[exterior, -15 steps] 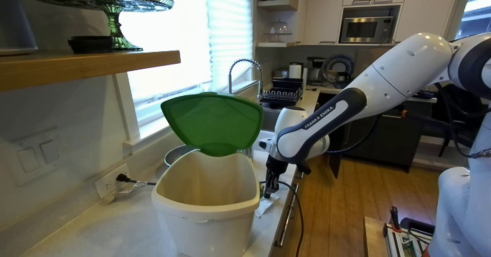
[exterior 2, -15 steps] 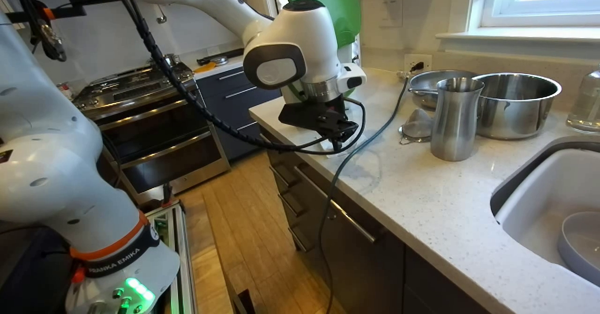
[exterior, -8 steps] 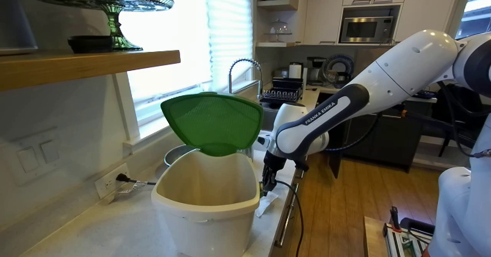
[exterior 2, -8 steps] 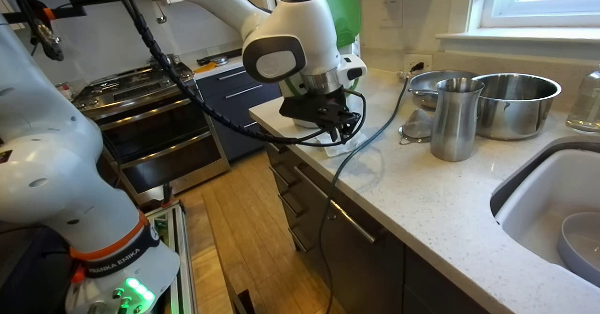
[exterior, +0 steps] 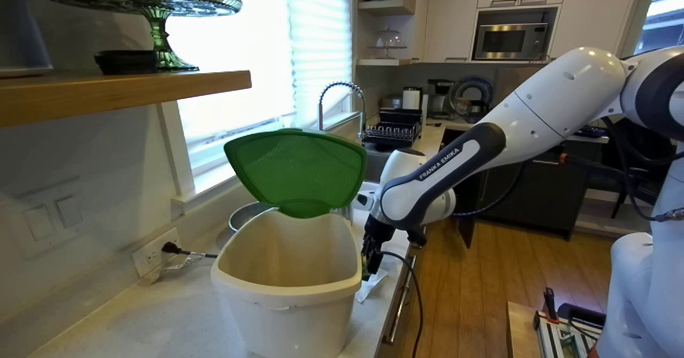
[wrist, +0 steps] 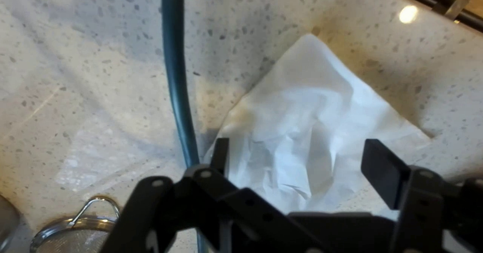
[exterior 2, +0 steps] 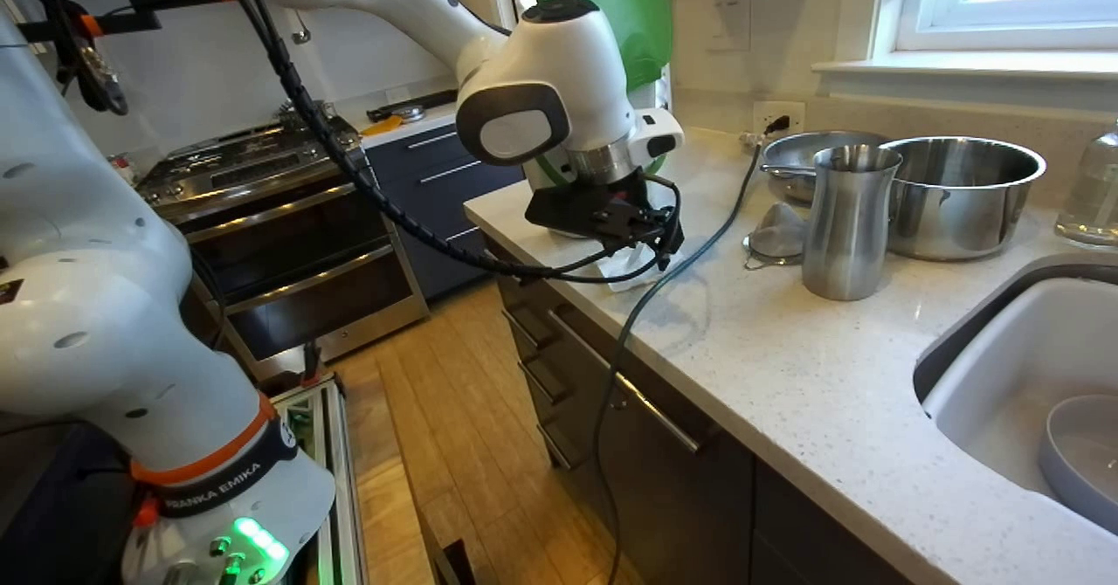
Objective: Open the waste bin lid, pick up the serviette tissue on the table and put it in the waste bin and then close then waste bin lid
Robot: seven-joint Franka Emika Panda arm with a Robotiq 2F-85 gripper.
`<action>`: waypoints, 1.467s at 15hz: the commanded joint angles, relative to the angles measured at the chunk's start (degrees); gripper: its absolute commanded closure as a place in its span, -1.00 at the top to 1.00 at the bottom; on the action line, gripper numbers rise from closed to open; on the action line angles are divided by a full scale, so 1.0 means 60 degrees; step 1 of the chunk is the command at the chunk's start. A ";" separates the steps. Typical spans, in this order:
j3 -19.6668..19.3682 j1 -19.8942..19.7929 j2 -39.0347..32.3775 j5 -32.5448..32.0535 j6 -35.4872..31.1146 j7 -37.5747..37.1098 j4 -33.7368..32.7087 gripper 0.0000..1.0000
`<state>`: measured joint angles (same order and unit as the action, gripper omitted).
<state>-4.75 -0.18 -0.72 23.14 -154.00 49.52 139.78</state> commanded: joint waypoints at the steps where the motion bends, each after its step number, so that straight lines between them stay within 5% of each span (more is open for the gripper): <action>1: 0.0253 -0.0159 -0.0382 0.0233 -0.0478 -0.0014 0.0077 1.00; 2: 0.0298 -0.0183 -0.0456 0.0213 -0.0511 -0.0009 0.0085 0.94; 4: 0.0376 -0.0232 -0.0587 0.0137 -0.0512 -0.0078 0.0075 0.39; 8: 0.0407 -0.0309 -0.0522 -0.0244 -0.0398 -0.0361 0.0039 -0.23; 13: 0.0098 -0.0502 0.0606 -0.2320 0.0213 -0.1955 0.0139 -0.99; 19: 0.0003 -0.0655 0.2921 -0.4244 0.3318 -0.3715 -0.0029 -0.99; 22: 0.0091 -0.0343 0.4159 -0.4395 0.5374 -0.3763 -0.0290 -0.99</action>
<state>-4.72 -3.65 16.63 -1.12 -131.41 28.86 137.81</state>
